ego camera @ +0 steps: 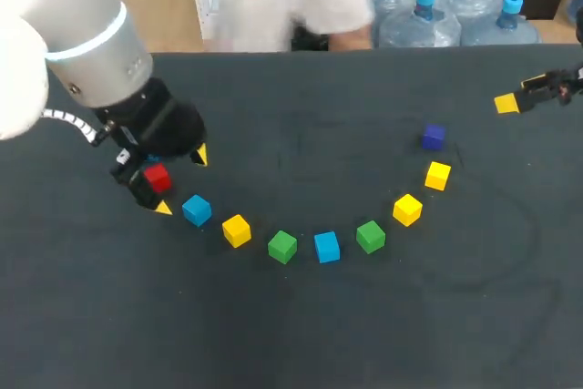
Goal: Place the blue cubes, place green cubes on the blue cubes, place the yellow cubes on the green cubes, then place the red cubes on the yellow cubes, and place purple cube on the red cubes.
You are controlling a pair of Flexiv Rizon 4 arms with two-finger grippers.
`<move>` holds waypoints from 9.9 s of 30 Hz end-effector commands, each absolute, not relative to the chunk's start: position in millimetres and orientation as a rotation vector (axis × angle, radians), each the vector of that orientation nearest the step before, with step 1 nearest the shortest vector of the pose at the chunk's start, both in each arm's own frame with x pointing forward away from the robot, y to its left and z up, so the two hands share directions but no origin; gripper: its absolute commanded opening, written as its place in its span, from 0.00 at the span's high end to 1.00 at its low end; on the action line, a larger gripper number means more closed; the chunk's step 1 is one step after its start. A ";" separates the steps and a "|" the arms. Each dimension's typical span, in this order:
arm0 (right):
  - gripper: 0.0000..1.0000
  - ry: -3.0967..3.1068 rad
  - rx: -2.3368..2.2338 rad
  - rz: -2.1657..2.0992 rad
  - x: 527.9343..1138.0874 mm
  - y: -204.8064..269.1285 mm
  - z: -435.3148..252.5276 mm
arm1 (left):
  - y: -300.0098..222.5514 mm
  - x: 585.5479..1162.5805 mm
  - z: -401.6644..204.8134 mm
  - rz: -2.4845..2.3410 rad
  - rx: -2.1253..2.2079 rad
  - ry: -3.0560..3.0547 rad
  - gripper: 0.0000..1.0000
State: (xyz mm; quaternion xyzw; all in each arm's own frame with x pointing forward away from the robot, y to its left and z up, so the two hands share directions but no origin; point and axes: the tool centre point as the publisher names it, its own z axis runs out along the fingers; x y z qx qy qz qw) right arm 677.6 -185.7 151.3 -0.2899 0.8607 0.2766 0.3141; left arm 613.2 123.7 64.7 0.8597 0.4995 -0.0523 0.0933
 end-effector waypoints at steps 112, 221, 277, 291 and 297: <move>0.00 2.265 -0.766 0.734 679.0 -185.5 150.1 | 15.5 714.8 47.0 -0.249 2.179 1.935 1.00; 0.00 2.265 -0.766 0.734 679.0 -185.5 150.1 | -54.9 710.9 2.4 -0.349 2.158 2.021 1.00; 0.00 2.265 -0.766 0.734 679.0 -185.5 150.1 | -52.0 711.8 0.8 -0.355 2.162 2.047 0.38; 0.00 2.265 -0.766 0.734 679.0 -185.5 150.1 | -53.1 714.0 2.1 -0.352 2.162 2.041 0.57; 0.00 2.265 -0.766 0.734 679.0 -185.5 150.1 | -52.5 714.1 1.8 -0.352 2.158 2.047 0.60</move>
